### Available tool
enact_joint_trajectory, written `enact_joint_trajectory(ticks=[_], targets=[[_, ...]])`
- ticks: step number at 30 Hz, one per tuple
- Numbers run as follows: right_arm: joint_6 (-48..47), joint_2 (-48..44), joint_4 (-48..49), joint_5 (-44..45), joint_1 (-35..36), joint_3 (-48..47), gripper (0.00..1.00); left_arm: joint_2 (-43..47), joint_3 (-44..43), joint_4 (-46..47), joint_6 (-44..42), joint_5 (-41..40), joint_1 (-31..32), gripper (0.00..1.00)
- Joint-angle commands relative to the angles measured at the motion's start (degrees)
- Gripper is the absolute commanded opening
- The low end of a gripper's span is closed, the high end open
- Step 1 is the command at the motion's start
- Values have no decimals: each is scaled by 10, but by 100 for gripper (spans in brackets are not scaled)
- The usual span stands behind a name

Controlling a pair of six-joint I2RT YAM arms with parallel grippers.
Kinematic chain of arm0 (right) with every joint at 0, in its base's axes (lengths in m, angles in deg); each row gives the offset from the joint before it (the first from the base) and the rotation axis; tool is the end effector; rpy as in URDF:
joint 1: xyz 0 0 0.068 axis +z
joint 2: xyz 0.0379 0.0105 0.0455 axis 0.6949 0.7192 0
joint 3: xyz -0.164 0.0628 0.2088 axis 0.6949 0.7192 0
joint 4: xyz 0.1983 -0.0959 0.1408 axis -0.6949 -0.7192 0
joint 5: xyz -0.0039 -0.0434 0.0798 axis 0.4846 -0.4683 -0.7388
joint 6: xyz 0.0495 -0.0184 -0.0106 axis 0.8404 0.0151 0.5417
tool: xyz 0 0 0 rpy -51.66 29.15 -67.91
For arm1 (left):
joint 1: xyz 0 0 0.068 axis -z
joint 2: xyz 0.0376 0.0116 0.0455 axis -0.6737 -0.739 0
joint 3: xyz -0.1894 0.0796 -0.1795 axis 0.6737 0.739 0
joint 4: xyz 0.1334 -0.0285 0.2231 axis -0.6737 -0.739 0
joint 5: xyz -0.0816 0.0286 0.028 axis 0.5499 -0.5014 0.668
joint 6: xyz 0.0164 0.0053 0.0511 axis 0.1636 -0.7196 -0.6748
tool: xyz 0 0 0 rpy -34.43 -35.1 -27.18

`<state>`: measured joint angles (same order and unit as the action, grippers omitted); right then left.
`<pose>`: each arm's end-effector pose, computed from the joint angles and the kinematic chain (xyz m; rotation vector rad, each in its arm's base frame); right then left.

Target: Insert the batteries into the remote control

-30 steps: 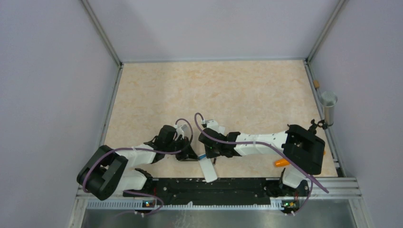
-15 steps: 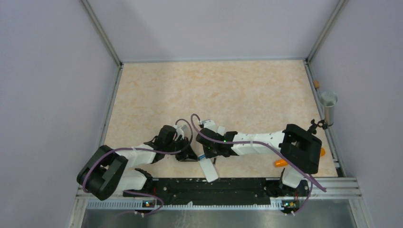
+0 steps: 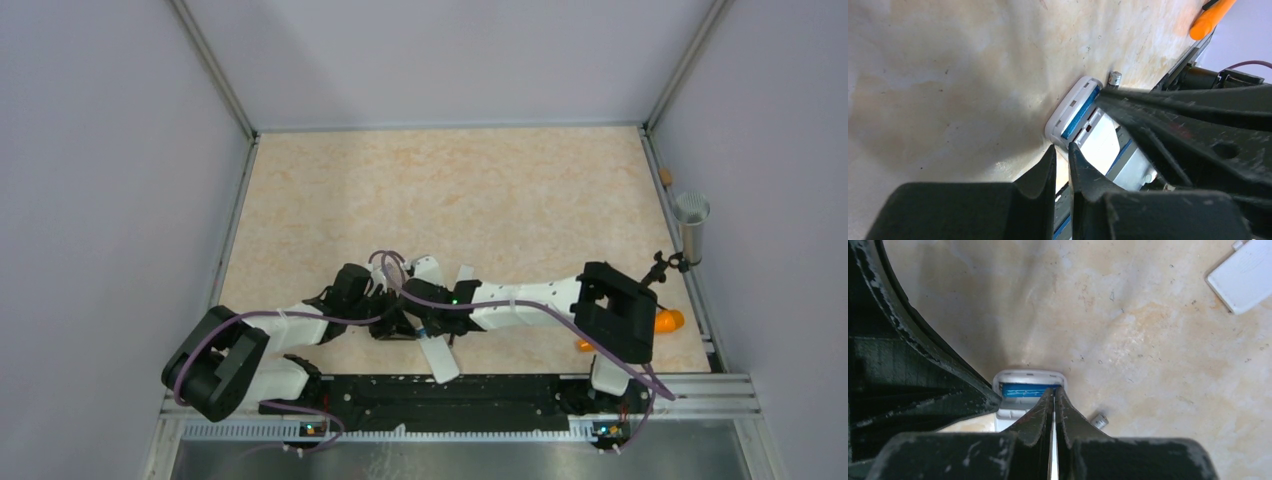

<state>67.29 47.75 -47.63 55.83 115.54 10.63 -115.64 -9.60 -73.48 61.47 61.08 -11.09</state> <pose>0.1200 0.3219 0.1728 -0.5801 2.5357 0.2613 0.1541 -0.1181 0.1150 -0.0495 2.6702 -1.3209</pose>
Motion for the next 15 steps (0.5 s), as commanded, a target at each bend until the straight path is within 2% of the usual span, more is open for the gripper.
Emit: enact_joint_trajectory(ticks=[1, 8, 15], targets=[[13, 61, 4, -55, 35, -9, 0, 0, -11, 23, -4, -8, 2, 13], [19, 72, -6, -36, 48, -19, 0, 2, -5, 27, -3, -5, 3, 13], [30, 34, -24, 12, 48, -27, 0, 12, -4, 22, -3, -10, 3, 13]])
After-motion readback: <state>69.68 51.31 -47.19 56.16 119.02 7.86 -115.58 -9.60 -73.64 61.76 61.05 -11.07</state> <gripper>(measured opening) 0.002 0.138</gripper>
